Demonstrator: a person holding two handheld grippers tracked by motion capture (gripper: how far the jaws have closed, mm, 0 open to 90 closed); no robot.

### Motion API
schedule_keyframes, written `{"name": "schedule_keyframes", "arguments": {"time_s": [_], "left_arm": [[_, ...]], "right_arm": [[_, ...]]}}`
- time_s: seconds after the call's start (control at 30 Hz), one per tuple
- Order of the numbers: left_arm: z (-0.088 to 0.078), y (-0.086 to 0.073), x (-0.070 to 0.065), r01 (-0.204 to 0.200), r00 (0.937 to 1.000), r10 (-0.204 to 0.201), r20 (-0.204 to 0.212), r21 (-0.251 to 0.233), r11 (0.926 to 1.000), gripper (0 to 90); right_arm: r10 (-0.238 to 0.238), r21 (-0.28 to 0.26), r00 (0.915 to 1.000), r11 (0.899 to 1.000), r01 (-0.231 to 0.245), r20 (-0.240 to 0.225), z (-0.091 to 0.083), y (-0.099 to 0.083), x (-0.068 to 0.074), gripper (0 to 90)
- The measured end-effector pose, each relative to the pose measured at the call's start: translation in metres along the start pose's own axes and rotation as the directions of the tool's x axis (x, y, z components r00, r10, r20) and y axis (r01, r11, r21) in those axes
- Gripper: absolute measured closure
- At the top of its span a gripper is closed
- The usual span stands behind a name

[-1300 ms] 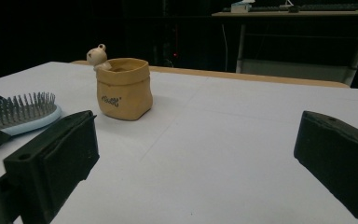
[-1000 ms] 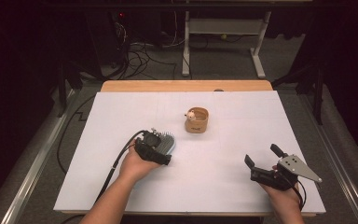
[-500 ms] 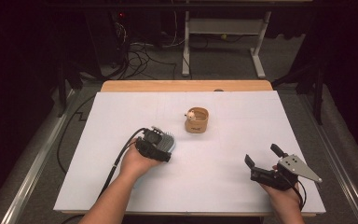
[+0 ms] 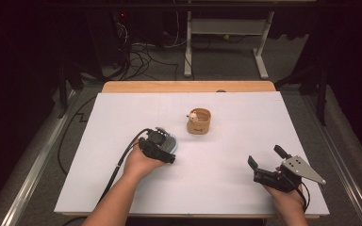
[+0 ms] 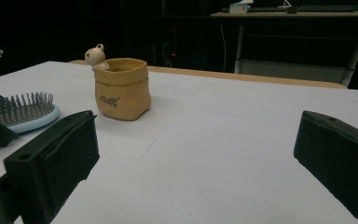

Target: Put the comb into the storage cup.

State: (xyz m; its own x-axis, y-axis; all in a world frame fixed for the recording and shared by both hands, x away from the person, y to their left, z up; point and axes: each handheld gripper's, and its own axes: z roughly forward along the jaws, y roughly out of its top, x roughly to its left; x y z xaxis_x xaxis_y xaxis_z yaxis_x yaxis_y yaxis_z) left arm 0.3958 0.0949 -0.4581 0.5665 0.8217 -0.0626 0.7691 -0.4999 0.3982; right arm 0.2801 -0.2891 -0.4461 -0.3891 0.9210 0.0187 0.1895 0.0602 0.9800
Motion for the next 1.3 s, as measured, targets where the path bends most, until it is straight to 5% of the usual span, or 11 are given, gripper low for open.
{"name": "schedule_keyframes", "arguments": {"time_s": [0.2, 1.0, 1.3], "left_arm": [[-0.005, 0.0, 0.003, 0.003, 1.0, -0.003, -0.004, -0.015, 0.9999, 19.4], [-0.009, 0.001, 0.003, -0.009, 0.9997, 0.009, -0.021, 0.01, 0.9999, 21.0], [-0.022, -0.002, 0.008, -0.019, 0.9995, 0.019, -0.025, -0.029, 0.9994, 21.0]], "right_arm": [[-0.002, 0.0, 1.0, 1.0, 0.002, 0.001, 0.0, 0.0, 0.0, 0.6], [0.005, -0.003, 0.9999, 1.0, -0.005, 0.012, -0.001, 0.0, -0.001, 0.7], [0.007, -0.003, 0.9999, 1.0, -0.007, 0.014, -0.001, 0.0, -0.001, 0.7]]}}
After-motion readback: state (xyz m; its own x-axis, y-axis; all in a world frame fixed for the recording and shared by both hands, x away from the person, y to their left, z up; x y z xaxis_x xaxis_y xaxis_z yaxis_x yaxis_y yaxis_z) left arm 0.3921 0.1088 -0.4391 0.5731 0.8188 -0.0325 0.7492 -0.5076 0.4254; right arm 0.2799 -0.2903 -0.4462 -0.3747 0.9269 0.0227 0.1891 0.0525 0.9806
